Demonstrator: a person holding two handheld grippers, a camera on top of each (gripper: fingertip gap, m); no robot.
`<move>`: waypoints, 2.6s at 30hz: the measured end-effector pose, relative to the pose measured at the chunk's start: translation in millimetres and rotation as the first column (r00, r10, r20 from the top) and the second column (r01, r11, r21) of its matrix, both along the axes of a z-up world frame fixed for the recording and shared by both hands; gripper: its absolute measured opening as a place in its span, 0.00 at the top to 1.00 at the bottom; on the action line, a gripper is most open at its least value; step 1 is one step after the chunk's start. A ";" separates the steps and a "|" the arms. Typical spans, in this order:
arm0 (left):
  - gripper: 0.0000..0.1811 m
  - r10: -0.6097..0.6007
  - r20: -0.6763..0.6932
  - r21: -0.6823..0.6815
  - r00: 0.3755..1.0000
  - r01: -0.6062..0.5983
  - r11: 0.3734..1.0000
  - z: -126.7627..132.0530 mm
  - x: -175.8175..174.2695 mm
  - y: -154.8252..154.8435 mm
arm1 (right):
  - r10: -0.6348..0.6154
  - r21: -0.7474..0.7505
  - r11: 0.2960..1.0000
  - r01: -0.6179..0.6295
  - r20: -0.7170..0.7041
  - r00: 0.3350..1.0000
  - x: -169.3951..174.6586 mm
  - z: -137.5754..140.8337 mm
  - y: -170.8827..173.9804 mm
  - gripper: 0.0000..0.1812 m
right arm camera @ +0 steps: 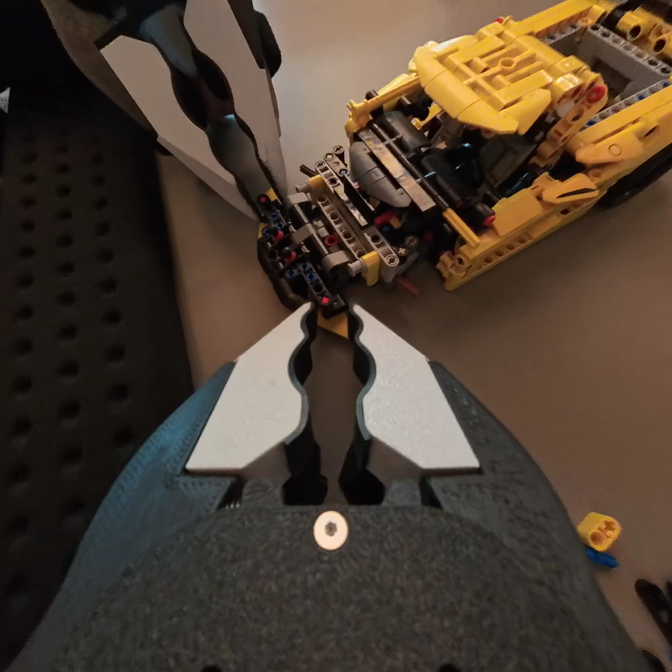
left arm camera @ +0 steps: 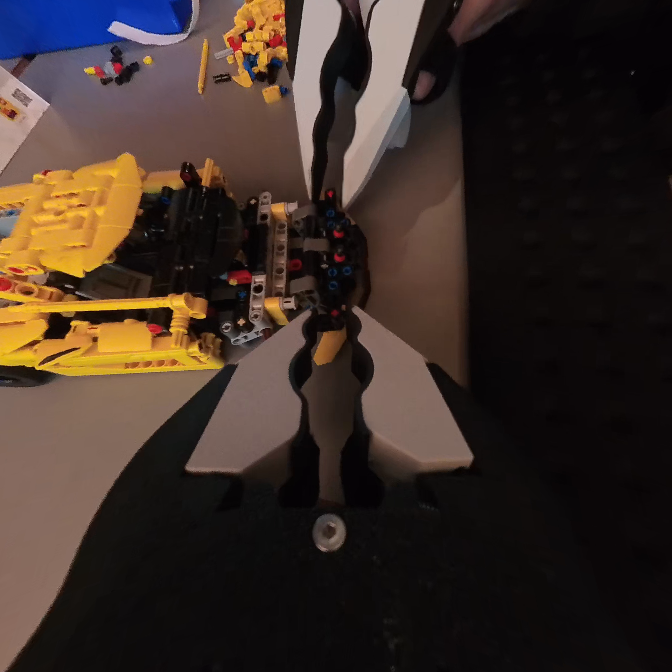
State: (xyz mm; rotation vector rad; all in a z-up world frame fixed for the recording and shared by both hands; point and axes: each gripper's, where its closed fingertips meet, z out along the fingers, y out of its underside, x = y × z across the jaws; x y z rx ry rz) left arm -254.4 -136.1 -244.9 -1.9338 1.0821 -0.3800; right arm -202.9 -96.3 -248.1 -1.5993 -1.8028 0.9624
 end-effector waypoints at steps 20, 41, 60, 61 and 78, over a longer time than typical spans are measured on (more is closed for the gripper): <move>0.97 -0.029 0.098 -0.100 0.995 0.039 0.994 5.8 0.3 -6.7 | 0.087 0.100 0.992 -0.082 -0.044 0.995 -6.1 4.9 -7.7 0.95; 0.97 -0.064 0.062 -0.072 0.996 0.068 0.995 3.7 4.9 -9.9 | 0.145 0.224 0.964 -0.144 0.013 0.989 -42.3 4.8 -32.8 0.81; 0.98 -0.047 0.112 -0.056 0.993 0.054 0.997 10.7 6.6 -8.2 | 0.122 0.113 0.986 -0.121 -0.006 0.992 -41.0 3.8 -33.7 0.81; 0.98 -0.048 0.112 -0.060 0.993 0.055 0.997 10.2 6.4 -8.3 | 0.121 0.110 0.987 -0.119 -0.009 0.993 -41.3 3.5 -33.8 0.81; 0.96 -0.076 0.081 -0.078 0.994 0.083 0.994 4.6 7.1 -14.2 | 0.140 0.097 0.986 -0.136 -0.032 0.990 -40.9 4.5 -40.1 0.82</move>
